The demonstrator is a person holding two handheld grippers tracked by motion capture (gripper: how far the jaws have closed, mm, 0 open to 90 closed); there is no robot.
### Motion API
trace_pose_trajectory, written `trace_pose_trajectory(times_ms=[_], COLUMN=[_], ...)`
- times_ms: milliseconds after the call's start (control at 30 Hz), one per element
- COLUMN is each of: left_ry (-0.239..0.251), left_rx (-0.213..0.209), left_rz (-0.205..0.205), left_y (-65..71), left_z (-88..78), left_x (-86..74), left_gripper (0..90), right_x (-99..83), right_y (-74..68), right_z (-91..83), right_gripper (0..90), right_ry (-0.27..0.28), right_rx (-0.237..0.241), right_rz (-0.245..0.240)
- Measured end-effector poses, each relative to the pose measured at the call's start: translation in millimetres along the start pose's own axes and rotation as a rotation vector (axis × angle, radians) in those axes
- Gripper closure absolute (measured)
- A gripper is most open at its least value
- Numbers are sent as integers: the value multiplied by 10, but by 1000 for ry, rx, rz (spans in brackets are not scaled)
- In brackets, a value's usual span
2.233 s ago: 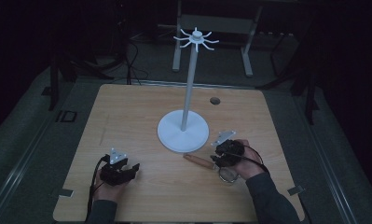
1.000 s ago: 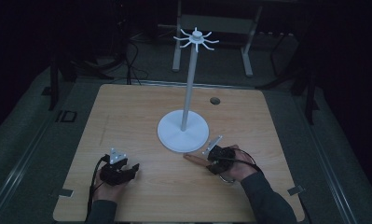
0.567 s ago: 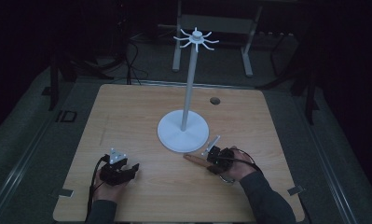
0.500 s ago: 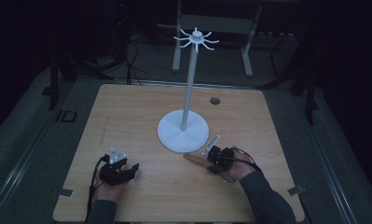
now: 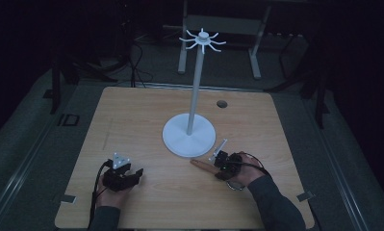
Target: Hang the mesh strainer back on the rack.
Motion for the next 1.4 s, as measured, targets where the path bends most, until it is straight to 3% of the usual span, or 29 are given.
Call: trace_pose_trajectory(times_ms=[367, 667, 1100, 1400], left_ry=[-7, -9, -9, -6], left_rx=[2, 3, 3, 3], left_rz=[1, -1, -3, -8], left_y=[4, 2, 0, -2], left_z=[11, 12, 12, 7], left_x=[-3, -3, -4, -3], left_gripper=[444, 444, 444, 444], right_x=[-50, -49, -79, -91], right_y=[-28, 23, 110, 177], right_z=[-84, -217, -357, -486], right_gripper=[698, 698, 698, 698], right_ry=[87, 196, 292, 386], right_rx=[-4, -53, -83, -94], right_rz=[-19, 22, 90, 155])
Point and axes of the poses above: each handheld gripper's, and its own axes: z roughly forward along the jaws, x roughly out of its top, y roughly to its right, the point moved 1 cm from there along z, roughly forward along the jaws, and after that the axes turned 6 degrees about -x, right-handed, at the moved point
